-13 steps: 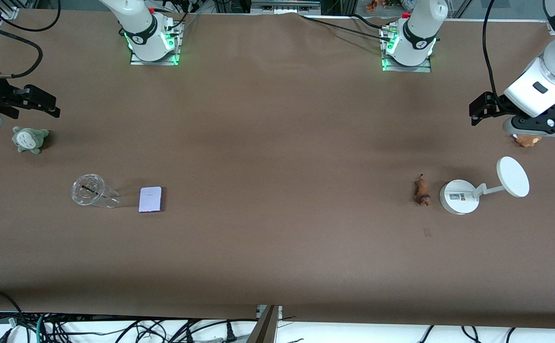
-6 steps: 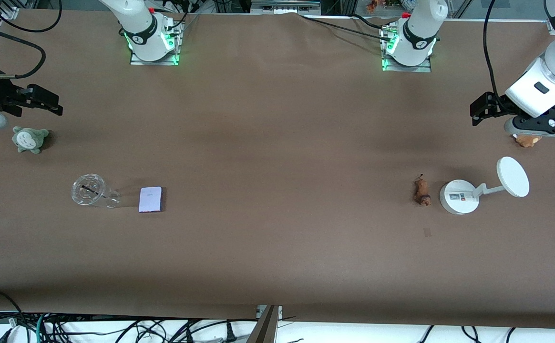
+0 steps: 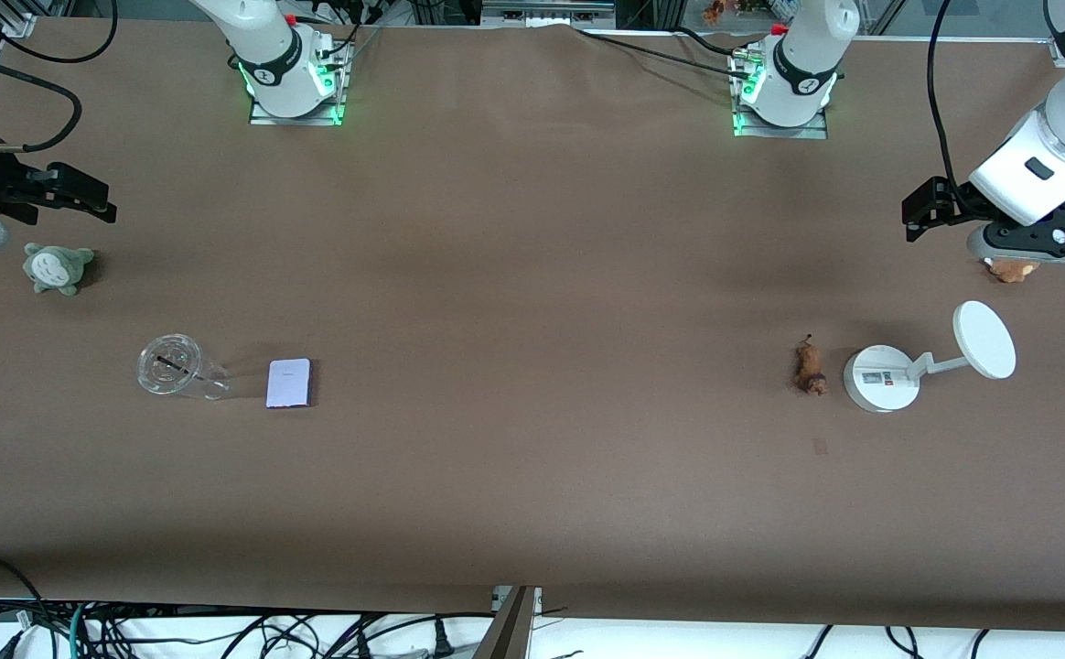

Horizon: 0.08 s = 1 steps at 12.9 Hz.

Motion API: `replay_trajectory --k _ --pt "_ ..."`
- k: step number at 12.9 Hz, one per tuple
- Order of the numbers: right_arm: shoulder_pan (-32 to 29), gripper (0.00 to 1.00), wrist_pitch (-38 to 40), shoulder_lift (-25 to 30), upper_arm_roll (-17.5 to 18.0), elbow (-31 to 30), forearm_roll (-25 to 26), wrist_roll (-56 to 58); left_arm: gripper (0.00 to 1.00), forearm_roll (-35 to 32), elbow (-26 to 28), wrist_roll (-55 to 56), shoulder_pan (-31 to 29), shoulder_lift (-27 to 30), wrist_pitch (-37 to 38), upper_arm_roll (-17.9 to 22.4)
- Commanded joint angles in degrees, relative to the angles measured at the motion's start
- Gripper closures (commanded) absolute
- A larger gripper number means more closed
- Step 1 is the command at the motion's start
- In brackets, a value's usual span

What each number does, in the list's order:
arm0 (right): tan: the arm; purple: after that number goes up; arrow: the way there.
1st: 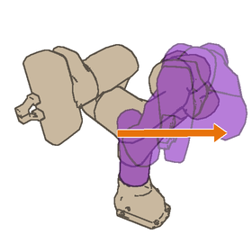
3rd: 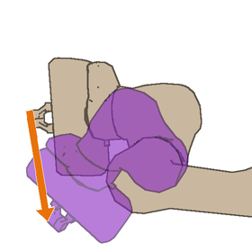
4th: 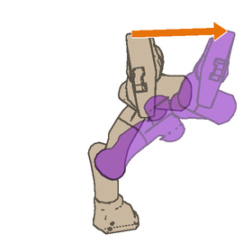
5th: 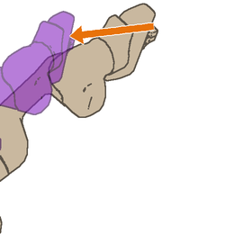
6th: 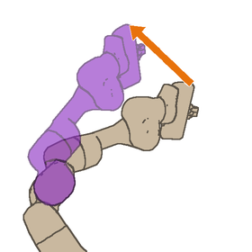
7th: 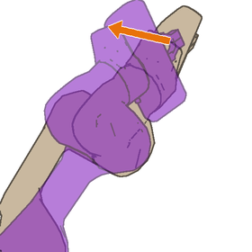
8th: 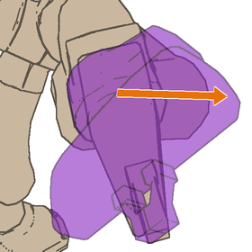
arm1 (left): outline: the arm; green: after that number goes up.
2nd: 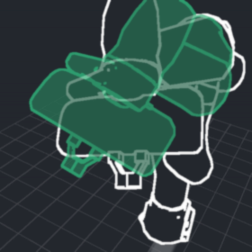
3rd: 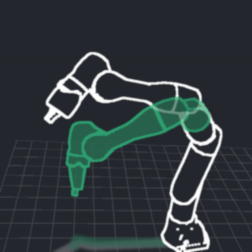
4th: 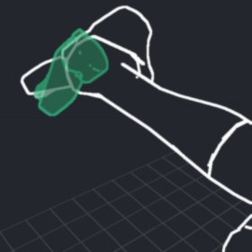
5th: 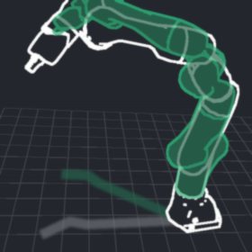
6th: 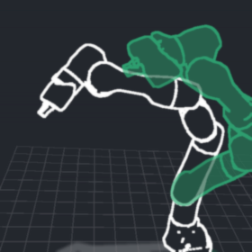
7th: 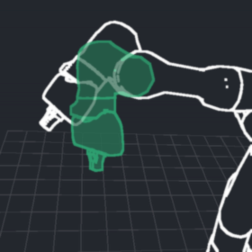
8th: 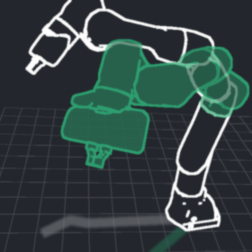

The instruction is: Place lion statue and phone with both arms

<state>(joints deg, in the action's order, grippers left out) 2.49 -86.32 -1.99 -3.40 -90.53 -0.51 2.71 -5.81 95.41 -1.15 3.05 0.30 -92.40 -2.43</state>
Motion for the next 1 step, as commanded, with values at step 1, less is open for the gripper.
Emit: replay_trajectory --k 1 --pt "-0.64 0.00 1.15 -0.82 0.59 1.84 0.43 -0.16 0.00 0.45 -0.49 0.01 -0.24 0.32 0.73 -0.21"
